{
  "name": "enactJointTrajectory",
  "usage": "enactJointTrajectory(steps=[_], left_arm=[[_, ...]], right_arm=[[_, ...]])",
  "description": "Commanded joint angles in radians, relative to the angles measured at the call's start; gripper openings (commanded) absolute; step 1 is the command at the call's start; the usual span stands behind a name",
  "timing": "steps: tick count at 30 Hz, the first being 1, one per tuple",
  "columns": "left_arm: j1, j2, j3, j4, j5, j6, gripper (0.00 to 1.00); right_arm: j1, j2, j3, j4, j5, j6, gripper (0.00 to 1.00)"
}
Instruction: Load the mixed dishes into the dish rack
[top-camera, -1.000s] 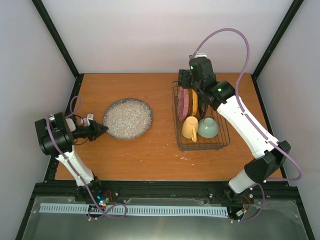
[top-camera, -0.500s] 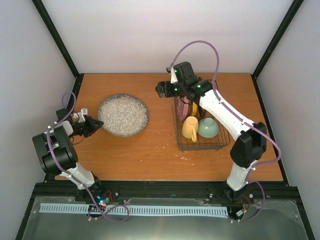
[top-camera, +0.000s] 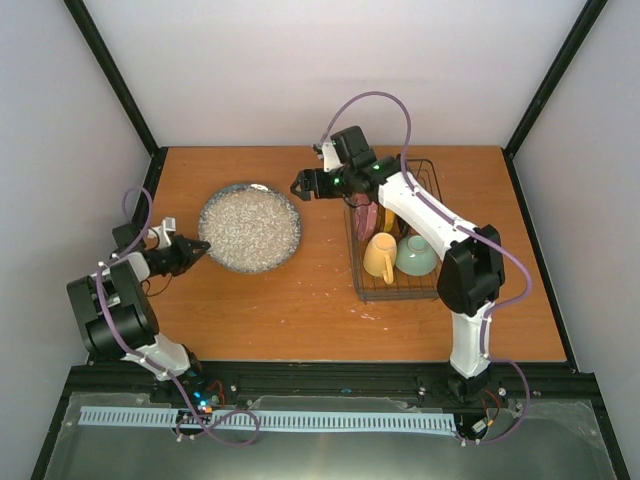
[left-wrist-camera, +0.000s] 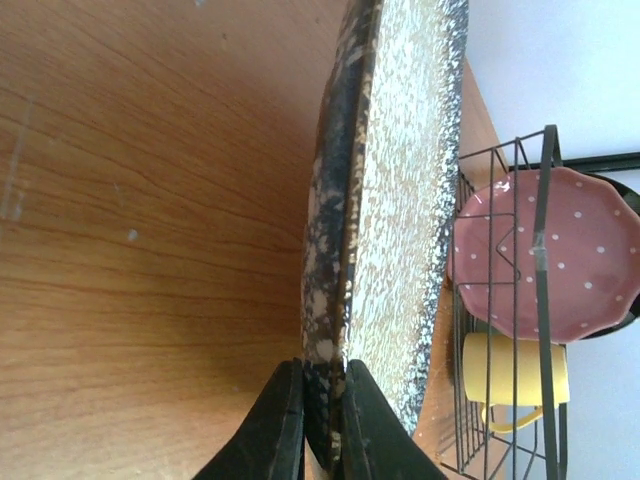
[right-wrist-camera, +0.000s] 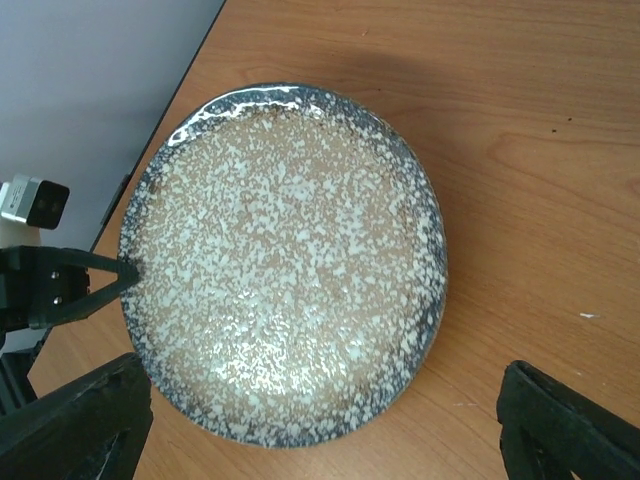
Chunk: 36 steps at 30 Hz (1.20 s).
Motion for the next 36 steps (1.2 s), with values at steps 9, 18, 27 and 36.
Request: enactJointTrajectory(steps=[9,18,27,36], left_arm=[[0.003,-0.28,0.077,0.199,0.41,-0.132,0.01],[0.003,-0.368,0.175,0.115,0.436,-0.147,0.01],[0.003,-0.383,0.157,0.124,0.425,-0.155,0.01],[0.003,-0.382,0.135,0.13,0.4,-0.149,0.01]], right_arm=[[-0.03,0.109,0.117,-0.087,-0.115,-0.057,0.93],[-0.083,0.138,0.128,-0.021,-0.452,-0.037,0.92],[-0.07,0.099,0.003,0.326,-0.84,0.155,0.73],[-0.021,0.072,0.05,0.315,-0.961,0.128,0.03]])
